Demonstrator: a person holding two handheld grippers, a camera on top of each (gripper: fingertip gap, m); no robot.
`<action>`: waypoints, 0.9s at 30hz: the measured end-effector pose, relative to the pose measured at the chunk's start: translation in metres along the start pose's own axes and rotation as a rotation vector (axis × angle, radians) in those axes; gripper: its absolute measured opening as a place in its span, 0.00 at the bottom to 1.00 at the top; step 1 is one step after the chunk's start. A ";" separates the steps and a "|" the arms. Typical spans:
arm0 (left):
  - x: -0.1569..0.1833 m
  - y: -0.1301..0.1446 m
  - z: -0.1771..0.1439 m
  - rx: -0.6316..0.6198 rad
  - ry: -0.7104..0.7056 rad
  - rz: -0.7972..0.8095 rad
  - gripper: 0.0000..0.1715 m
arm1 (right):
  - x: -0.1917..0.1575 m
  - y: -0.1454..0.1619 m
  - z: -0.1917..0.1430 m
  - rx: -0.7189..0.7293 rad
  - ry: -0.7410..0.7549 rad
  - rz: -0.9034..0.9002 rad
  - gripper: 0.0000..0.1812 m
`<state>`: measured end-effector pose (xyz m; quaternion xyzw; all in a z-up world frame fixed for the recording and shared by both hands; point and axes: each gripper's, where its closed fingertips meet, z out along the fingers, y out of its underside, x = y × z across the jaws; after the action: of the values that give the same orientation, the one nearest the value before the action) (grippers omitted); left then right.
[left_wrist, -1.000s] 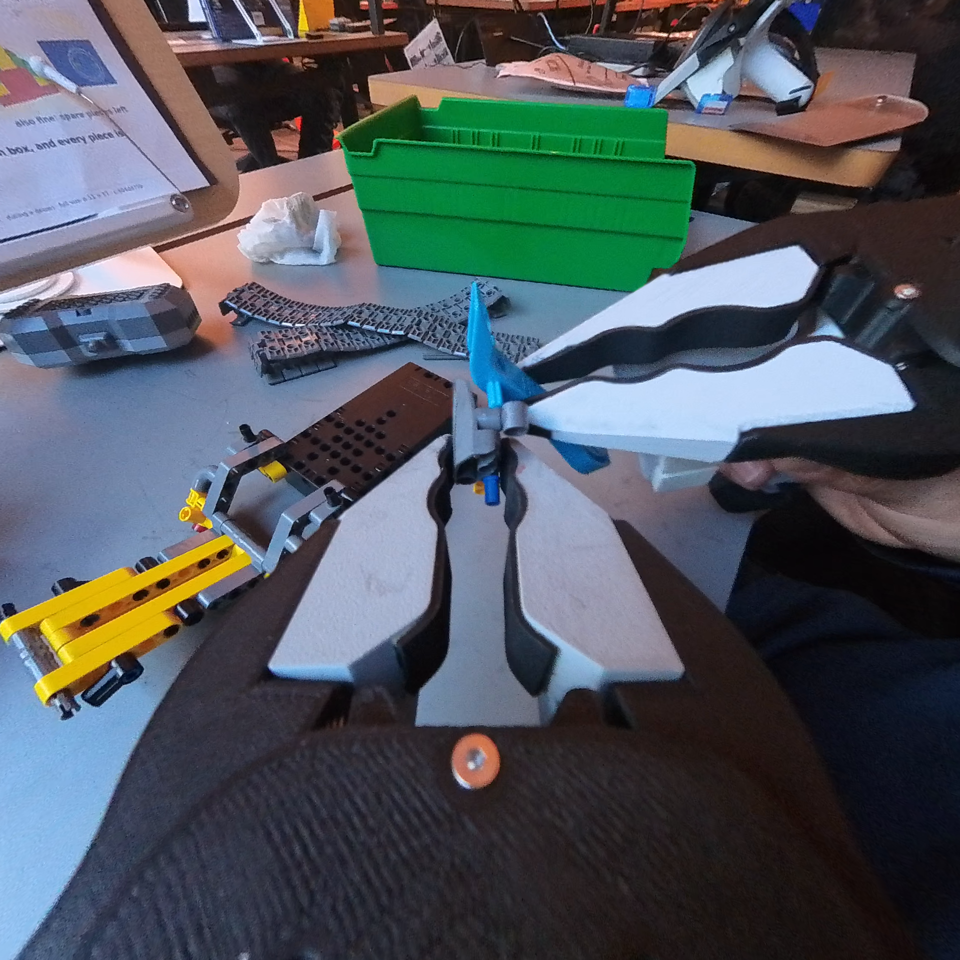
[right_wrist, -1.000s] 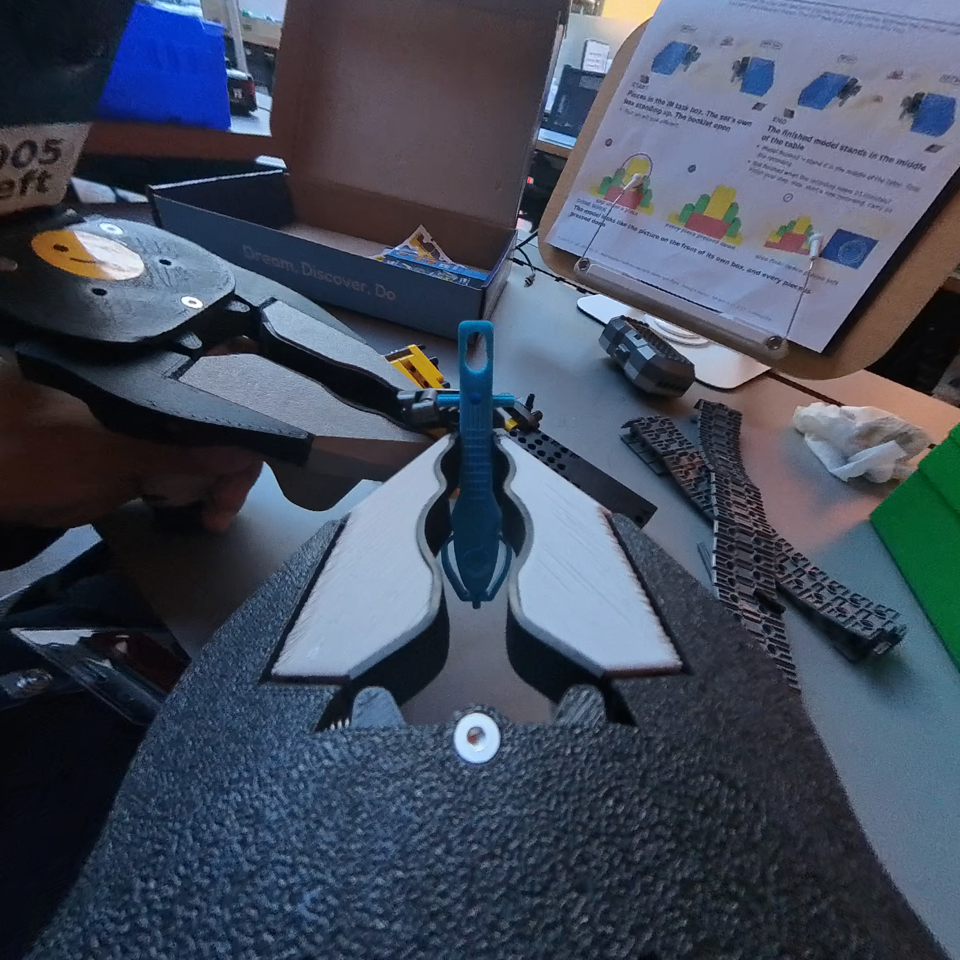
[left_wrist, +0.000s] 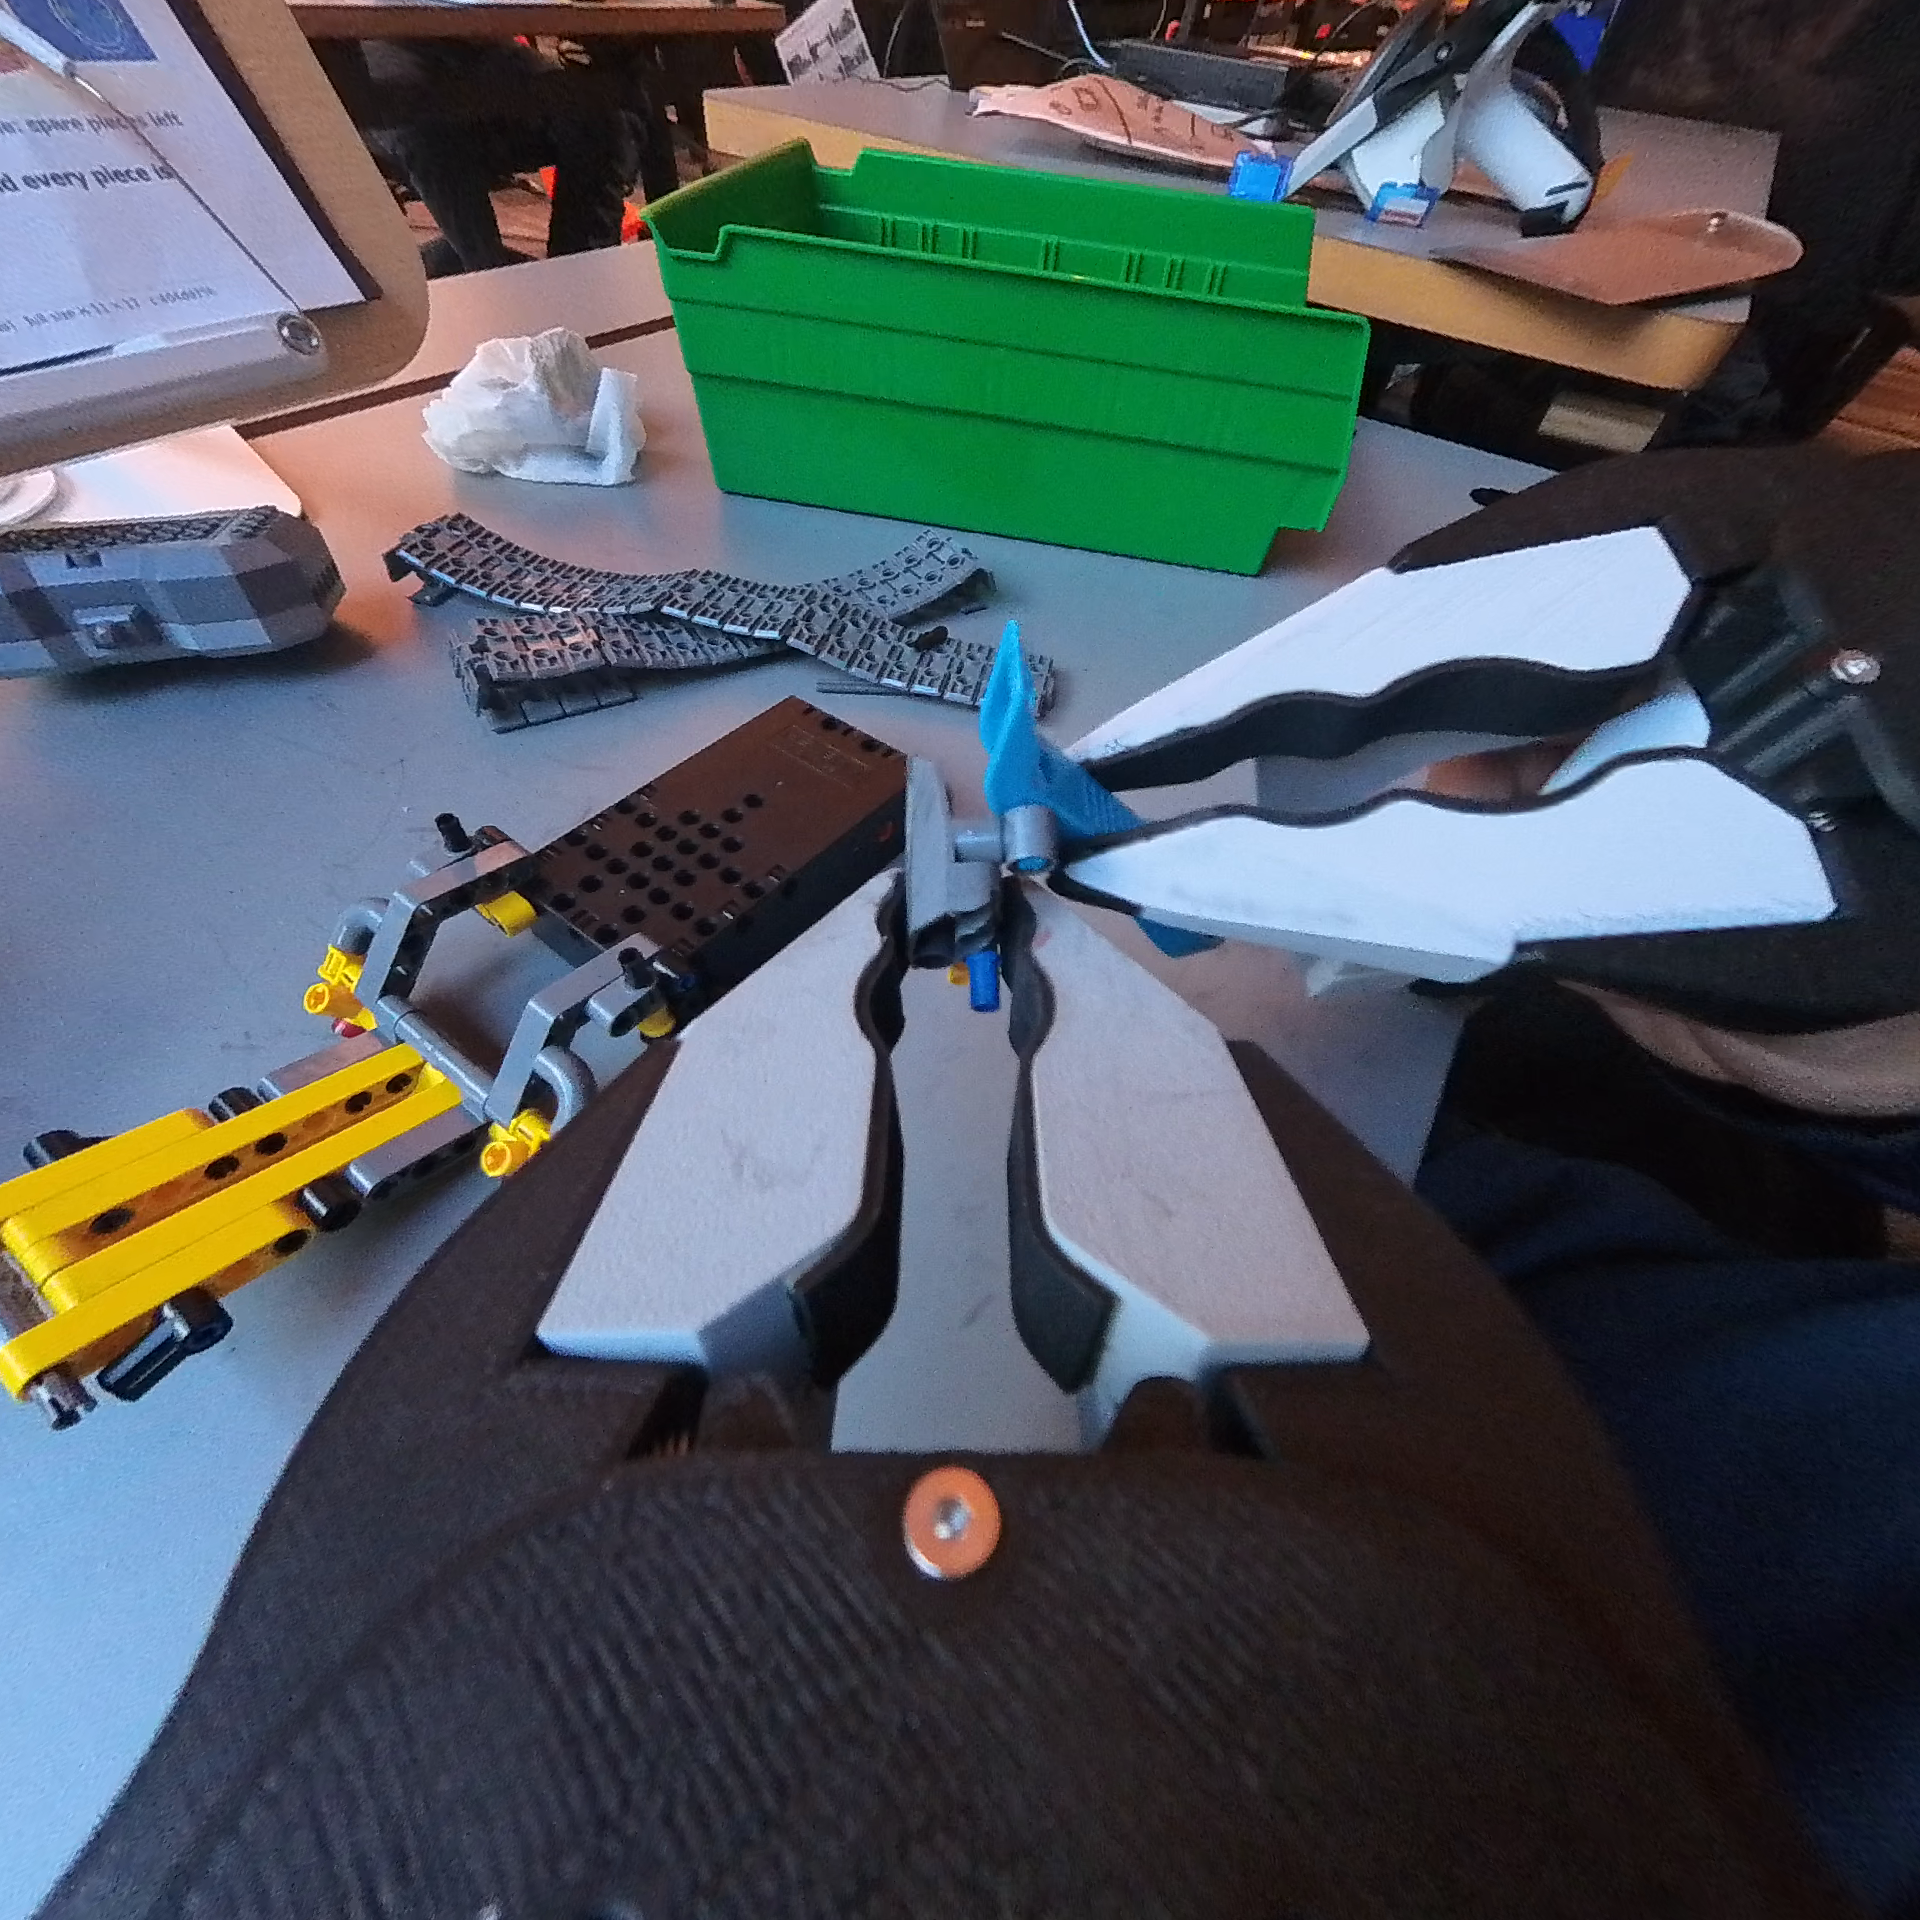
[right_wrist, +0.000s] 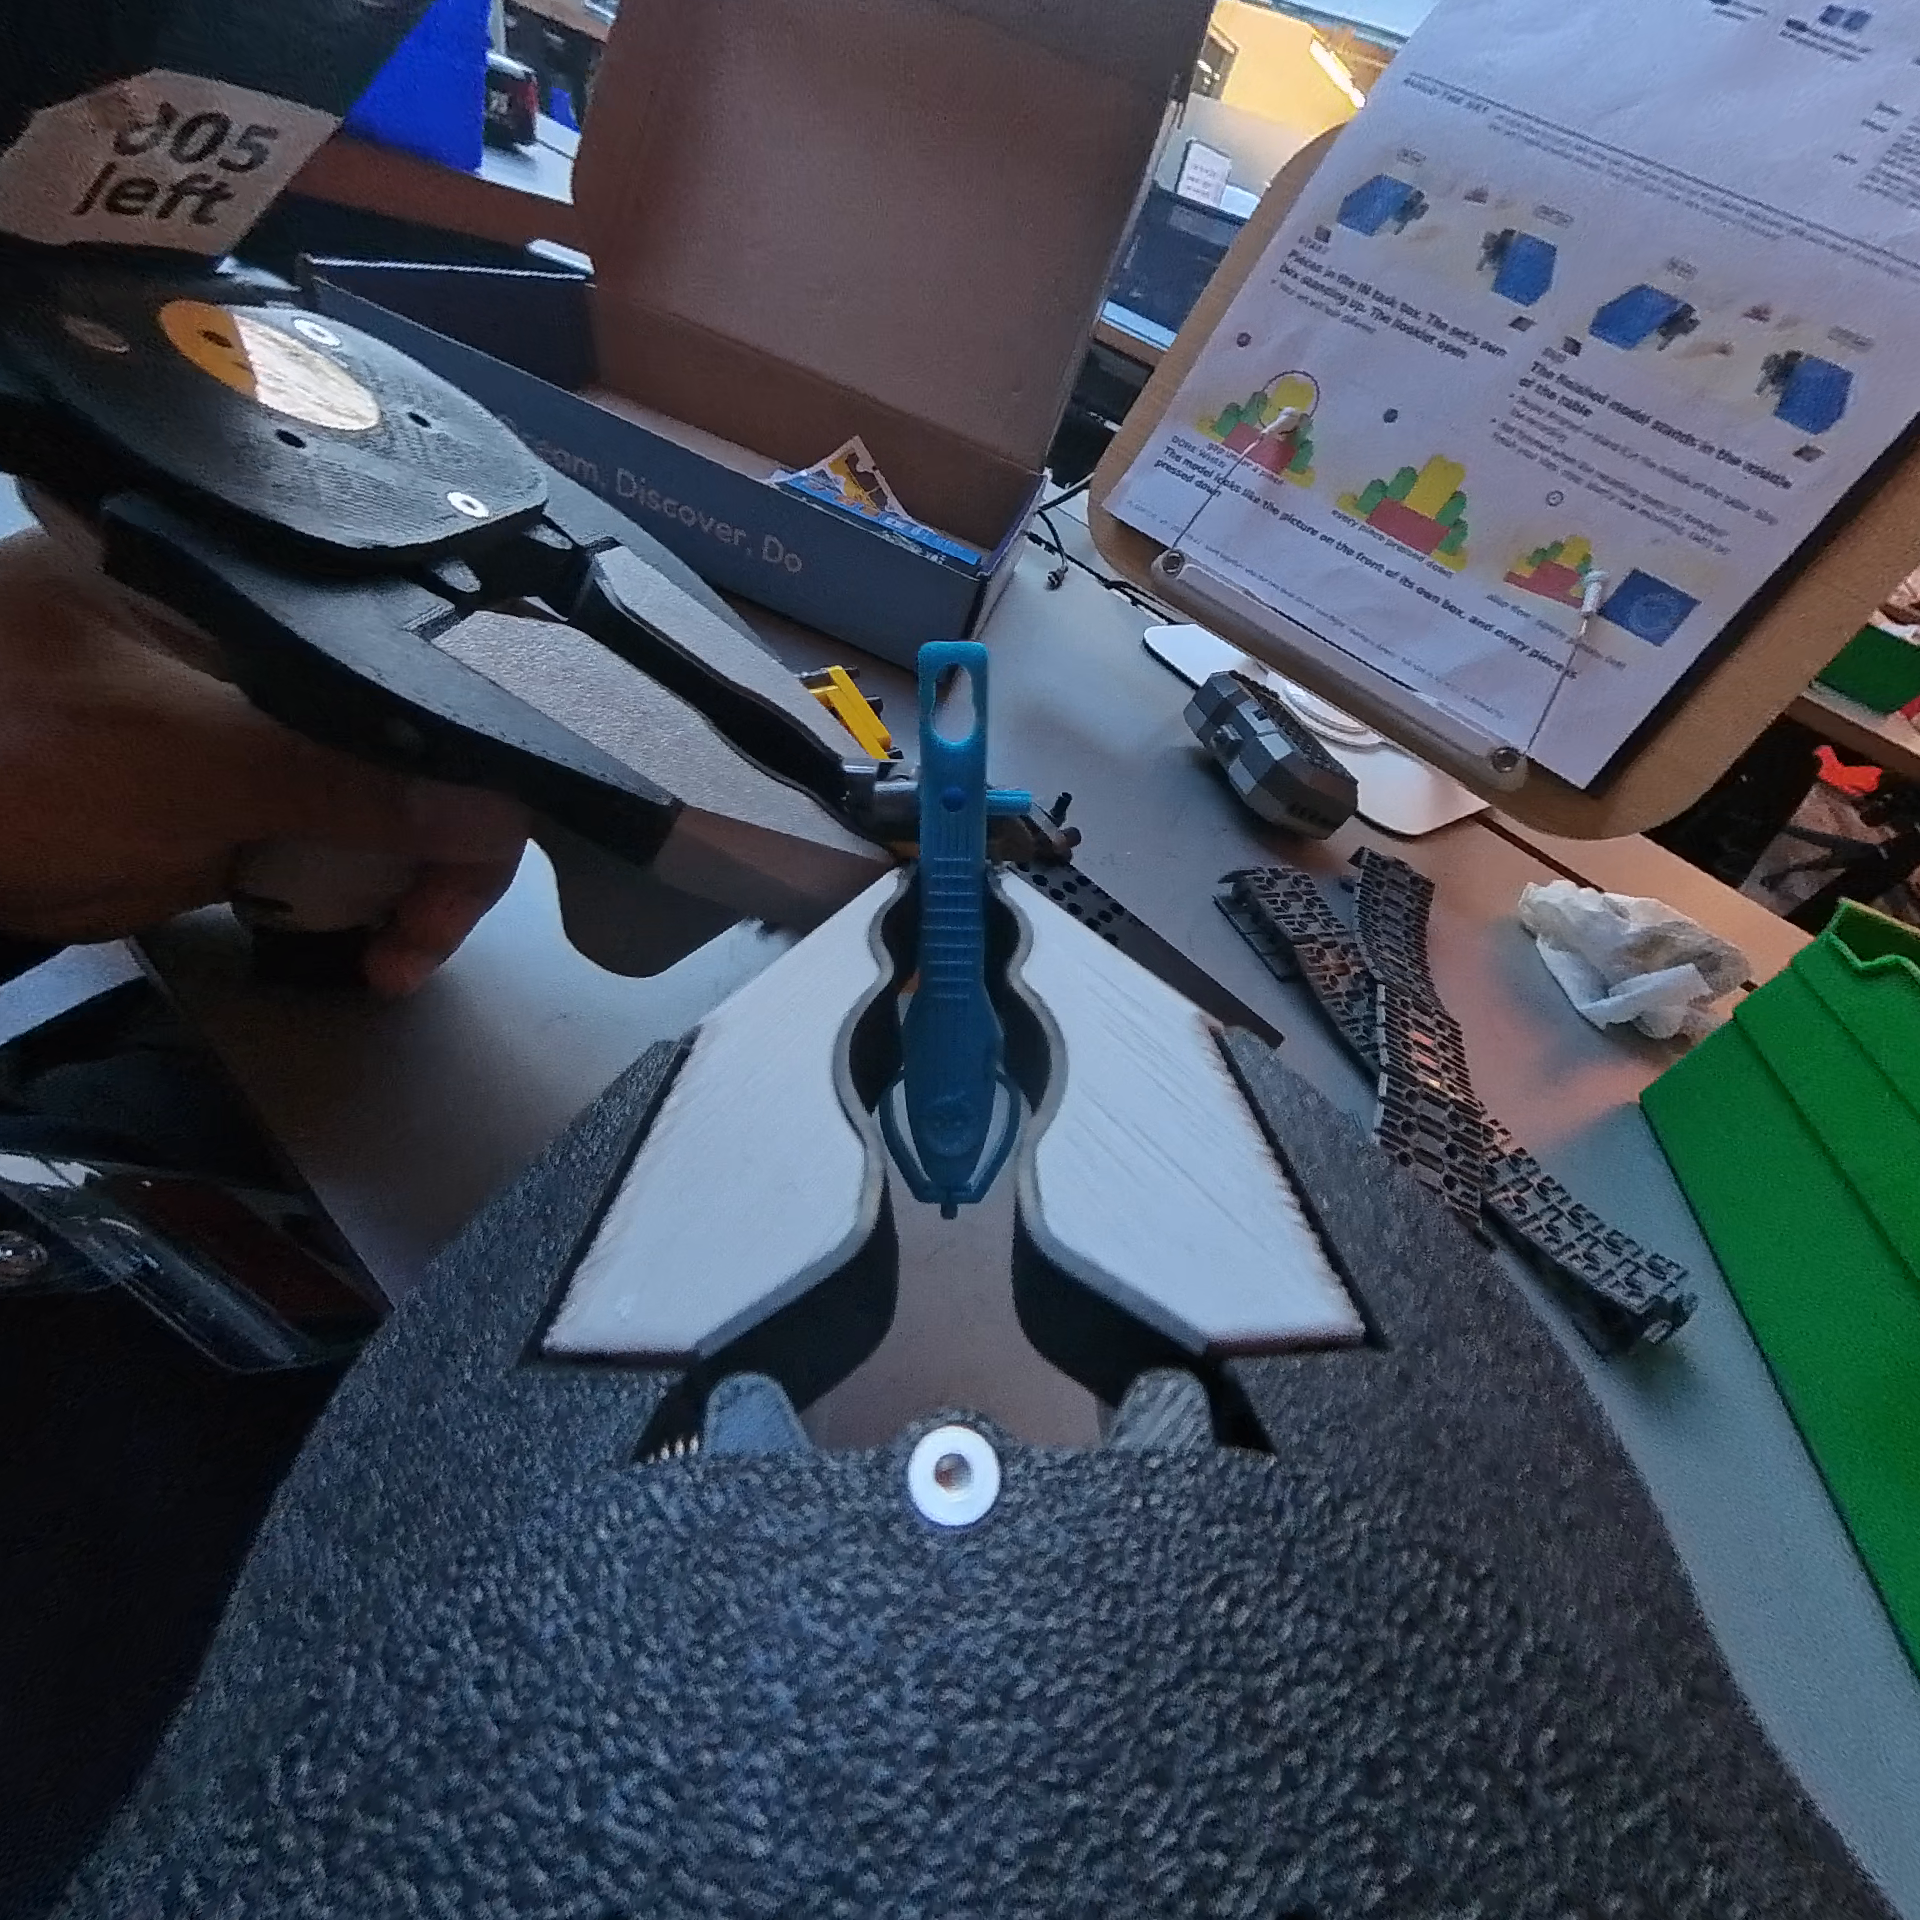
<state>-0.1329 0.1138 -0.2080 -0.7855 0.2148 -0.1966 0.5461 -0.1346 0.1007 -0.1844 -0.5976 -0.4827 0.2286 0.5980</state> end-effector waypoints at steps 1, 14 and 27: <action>0.000 0.001 0.000 -0.004 -0.003 0.008 0.09 | -0.001 0.000 0.000 0.003 -0.010 -0.012 0.04; -0.001 0.014 0.006 -0.102 -0.027 0.116 0.09 | -0.008 0.004 0.001 0.031 -0.243 0.048 0.12; 0.026 0.030 0.002 -0.197 0.165 0.317 0.08 | -0.023 0.004 -0.020 0.119 -0.536 -0.064 0.03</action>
<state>-0.1137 0.0914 -0.2352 -0.7725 0.3981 -0.1499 0.4714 -0.1260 0.0717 -0.1919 -0.4638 -0.6281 0.3875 0.4902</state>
